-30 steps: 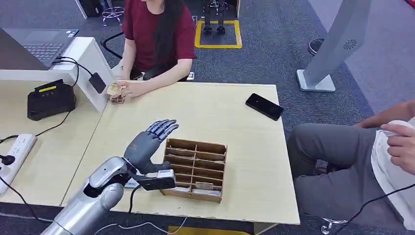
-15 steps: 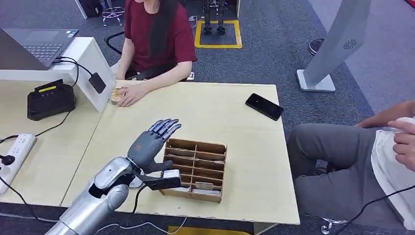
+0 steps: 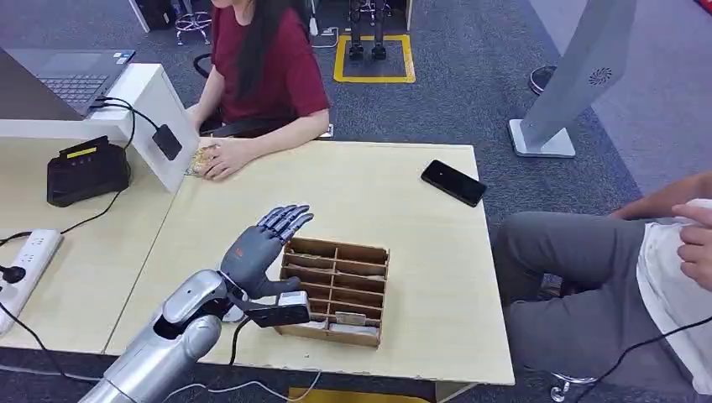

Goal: Pass the card to the sensor for recognition and then transmit it.

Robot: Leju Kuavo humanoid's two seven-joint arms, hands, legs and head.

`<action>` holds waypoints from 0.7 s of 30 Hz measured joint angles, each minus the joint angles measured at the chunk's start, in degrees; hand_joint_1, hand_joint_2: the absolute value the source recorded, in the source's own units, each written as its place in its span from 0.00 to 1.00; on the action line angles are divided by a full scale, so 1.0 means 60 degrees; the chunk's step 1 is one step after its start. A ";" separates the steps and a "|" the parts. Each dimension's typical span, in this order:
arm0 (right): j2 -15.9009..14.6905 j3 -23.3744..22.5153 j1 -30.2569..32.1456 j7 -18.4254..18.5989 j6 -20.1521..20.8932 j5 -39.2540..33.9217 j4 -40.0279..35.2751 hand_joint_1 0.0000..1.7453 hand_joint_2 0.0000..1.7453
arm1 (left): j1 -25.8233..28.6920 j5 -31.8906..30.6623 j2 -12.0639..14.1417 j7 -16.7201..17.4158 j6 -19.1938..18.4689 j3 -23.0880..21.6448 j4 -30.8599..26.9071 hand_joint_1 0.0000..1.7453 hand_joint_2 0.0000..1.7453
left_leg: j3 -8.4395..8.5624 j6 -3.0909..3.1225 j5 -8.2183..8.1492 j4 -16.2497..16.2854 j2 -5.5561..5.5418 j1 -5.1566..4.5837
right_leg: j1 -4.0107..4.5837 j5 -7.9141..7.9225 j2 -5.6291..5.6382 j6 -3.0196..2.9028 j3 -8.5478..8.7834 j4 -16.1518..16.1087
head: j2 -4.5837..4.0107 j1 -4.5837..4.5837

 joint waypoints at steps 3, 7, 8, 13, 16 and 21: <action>0.0000 0.0000 0.0000 0.0000 0.0000 0.0000 0.0000 0.00 1.00 | 0.0000 0.0000 0.0000 0.0000 0.0000 0.0000 0.0000 0.00 1.00 | 0.0000 0.0000 0.0000 0.0000 0.0000 0.0000 | 0.0000 0.0000 0.0000 0.0000 0.0000 0.0000 | 0.0000 0.0000; 0.0000 0.0000 0.0000 0.0000 0.0000 0.0000 0.0000 0.00 1.00 | 0.0000 0.0003 0.0000 0.0000 0.0000 0.0000 0.0000 0.00 1.00 | 0.0000 0.0000 0.0000 0.0000 0.0000 0.0000 | 0.0000 0.0000 0.0000 0.0000 0.0000 0.0000 | -0.0004 0.0000; 0.0000 0.0000 0.0000 0.0000 0.0000 0.0000 0.0000 0.00 1.00 | 0.0000 0.0000 0.0000 0.0000 0.0000 0.0000 0.0000 0.00 1.00 | 0.0000 0.0000 0.0000 0.0000 0.0000 0.0000 | 0.0000 0.0000 0.0000 0.0000 0.0000 0.0000 | -0.0003 0.0000; 0.0000 0.0000 0.0000 0.0000 0.0000 0.0000 0.0000 0.00 1.00 | 0.0000 0.0000 0.0000 0.0000 0.0000 0.0000 0.0000 0.00 1.00 | 0.0000 0.0000 0.0000 0.0000 0.0000 0.0000 | 0.0000 0.0000 0.0000 0.0000 0.0000 0.0000 | 0.0000 0.0000; 0.0000 0.0000 0.0000 0.0000 0.0000 0.0000 0.0000 0.00 1.00 | -0.0001 0.0055 0.0000 0.0000 -0.0011 0.0000 -0.0004 0.00 1.00 | 0.0000 0.0000 0.0000 0.0000 0.0000 0.0000 | 0.0000 0.0000 0.0000 0.0000 0.0000 0.0000 | 0.0000 0.0000; 0.0000 0.0000 0.0000 -0.0029 -0.0004 0.0004 0.0000 0.00 1.00 | -0.0001 0.0244 0.0000 -0.0062 -0.0160 0.0000 -0.0011 0.00 1.00 | 0.0000 0.0000 0.0000 0.0000 0.0000 0.0000 | 0.0000 0.0000 0.0000 0.0000 0.0000 0.0001 | -0.0003 0.0000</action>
